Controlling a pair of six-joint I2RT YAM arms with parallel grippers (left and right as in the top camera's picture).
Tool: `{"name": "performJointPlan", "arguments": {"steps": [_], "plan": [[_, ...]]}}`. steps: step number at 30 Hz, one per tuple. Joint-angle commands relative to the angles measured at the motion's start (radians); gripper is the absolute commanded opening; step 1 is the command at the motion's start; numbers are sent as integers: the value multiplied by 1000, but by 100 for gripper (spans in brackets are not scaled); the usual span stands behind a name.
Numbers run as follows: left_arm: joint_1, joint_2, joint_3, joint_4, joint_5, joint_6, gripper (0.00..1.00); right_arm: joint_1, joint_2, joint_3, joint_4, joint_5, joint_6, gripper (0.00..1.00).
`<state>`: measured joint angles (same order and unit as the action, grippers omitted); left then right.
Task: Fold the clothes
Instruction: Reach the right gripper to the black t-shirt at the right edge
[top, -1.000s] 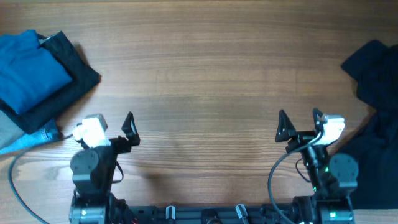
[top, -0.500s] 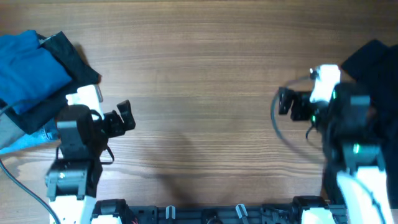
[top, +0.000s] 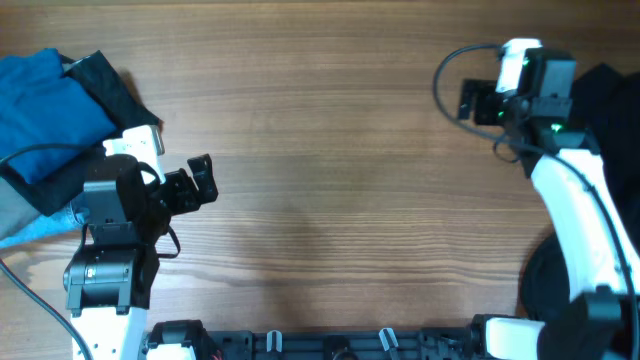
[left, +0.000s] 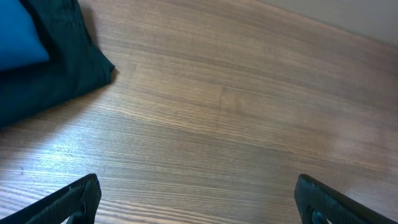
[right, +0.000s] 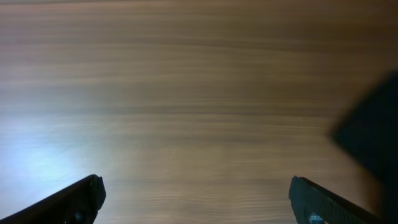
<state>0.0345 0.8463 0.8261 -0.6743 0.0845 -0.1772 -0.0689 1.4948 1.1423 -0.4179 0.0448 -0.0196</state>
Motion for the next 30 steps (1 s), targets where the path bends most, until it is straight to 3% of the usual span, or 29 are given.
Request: {"name": "performJointPlan", "arguments": {"steps": [1,12,23,30], "plan": [[-5,3,18,3,19,12,100,-109,108,18,41,147,20,100],[-5,3,18,3,19,13,100,-348,342,18,174,147,19,98],[-5,3,18,3,19,12,100,-447,455,18,293,116,23,73],[-5,3,18,3,19,12,100,-448,524,18,377,124,15,62]]}}
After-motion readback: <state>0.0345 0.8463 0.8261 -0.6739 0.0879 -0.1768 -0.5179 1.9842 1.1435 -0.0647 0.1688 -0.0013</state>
